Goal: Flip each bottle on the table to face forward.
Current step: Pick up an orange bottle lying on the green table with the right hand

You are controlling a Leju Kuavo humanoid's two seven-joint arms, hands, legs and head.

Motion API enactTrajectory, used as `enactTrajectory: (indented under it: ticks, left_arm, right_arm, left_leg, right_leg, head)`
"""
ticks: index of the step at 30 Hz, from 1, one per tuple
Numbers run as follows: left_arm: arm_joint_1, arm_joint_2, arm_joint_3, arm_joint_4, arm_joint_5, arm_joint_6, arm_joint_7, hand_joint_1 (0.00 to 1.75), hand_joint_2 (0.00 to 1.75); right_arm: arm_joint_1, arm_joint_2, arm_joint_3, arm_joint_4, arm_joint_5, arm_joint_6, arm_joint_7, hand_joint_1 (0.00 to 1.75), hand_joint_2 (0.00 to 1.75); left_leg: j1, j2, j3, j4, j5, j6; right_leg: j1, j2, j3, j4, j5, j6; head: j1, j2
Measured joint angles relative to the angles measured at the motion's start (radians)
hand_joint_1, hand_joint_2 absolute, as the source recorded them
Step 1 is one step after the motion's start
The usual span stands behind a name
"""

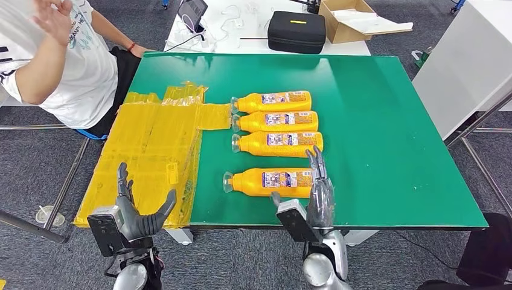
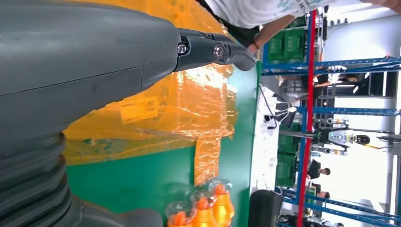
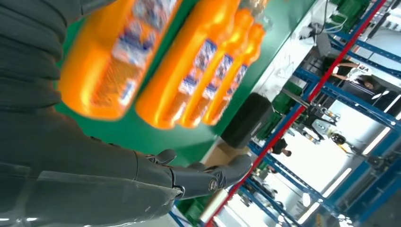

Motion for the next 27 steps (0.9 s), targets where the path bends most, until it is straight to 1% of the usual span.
enactTrajectory:
  ticks: [3, 7, 10, 14, 17, 22, 24, 27]
  left_arm:
    - [-0.007, 0.0, 0.01, 0.0, -0.002, -0.003, 0.0, 0.0, 1.75]
    - [-0.009, 0.0, 0.016, 0.0, -0.006, -0.005, 0.0, 0.0, 1.75]
    - [-0.011, 0.0, 0.019, 0.0, -0.012, -0.015, 0.001, 0.0, 1.75]
    - [-0.017, 0.0, 0.023, 0.004, -0.017, -0.033, 0.006, 0.0, 1.75]
    - [-0.02, 0.0, 0.027, 0.013, -0.02, -0.043, 0.008, 0.0, 1.75]
    - [-0.033, 0.0, 0.041, 0.043, -0.032, -0.057, 0.008, 0.0, 1.75]
    - [-0.04, 0.0, 0.046, 0.057, -0.036, -0.062, 0.008, 0.0, 1.75]
    - [-0.047, 0.0, 0.05, 0.075, -0.039, -0.068, 0.006, 0.0, 1.75]
  right_arm:
    - [-0.037, -0.024, -0.008, 0.009, 0.005, 0.014, 0.01, 0.0, 1.75]
    - [-0.051, -0.038, -0.012, 0.019, 0.01, 0.018, 0.015, 0.0, 1.75]
    - [-0.073, -0.052, -0.013, 0.029, 0.036, 0.045, 0.062, 0.0, 1.75]
    - [-0.155, -0.088, -0.014, 0.07, 0.054, 0.158, 0.152, 0.0, 1.75]
    - [-0.222, -0.111, -0.008, 0.121, 0.035, 0.276, 0.189, 0.0, 1.75]
    - [-0.318, -0.148, 0.039, 0.238, -0.051, 0.482, 0.204, 0.0, 1.75]
    - [-0.353, -0.165, 0.065, 0.287, -0.085, 0.533, 0.204, 0.0, 1.75]
    - [-0.395, -0.189, 0.101, 0.347, -0.115, 0.57, 0.206, 0.0, 1.75]
  left_leg:
    - [0.0, 0.0, 0.0, 0.0, 0.0, 0.0]
    - [0.0, 0.0, 0.0, 0.0, 0.0, 0.0]
    - [0.0, 0.0, 0.0, 0.0, 0.0, 0.0]
    - [0.0, 0.0, -0.001, 0.0, 0.0, 0.0]
    - [0.0, 0.0, -0.001, 0.0, 0.002, 0.001]
    - [0.0, 0.0, -0.001, 0.0, 0.002, 0.001]
    - [0.0, 0.0, -0.001, 0.0, 0.002, 0.001]
    - [0.0, 0.0, -0.001, 0.0, 0.002, 0.001]
  right_leg:
    - [0.0, 0.0, 0.0, 0.0, 0.0, 0.0]
    - [0.0, 0.0, 0.0, 0.0, 0.0, 0.0]
    - [0.0, 0.0, -0.001, 0.0, 0.0, 0.0]
    - [0.0, 0.0, 0.0, 0.0, 0.001, -0.001]
    - [0.0, 0.0, 0.0, 0.0, 0.002, -0.001]
    - [0.0, 0.0, 0.0, 0.0, 0.002, -0.001]
    - [0.0, 0.0, 0.0, 0.0, 0.002, -0.001]
    - [0.0, 0.0, 0.0, 0.0, 0.002, -0.001]
  head:
    - [0.0, 0.0]
    - [0.0, 0.0]
    - [0.0, 0.0]
    - [0.0, 0.0]
    - [0.0, 0.0]
    - [0.0, 0.0]
    - [0.0, 0.0]
    - [0.0, 0.0]
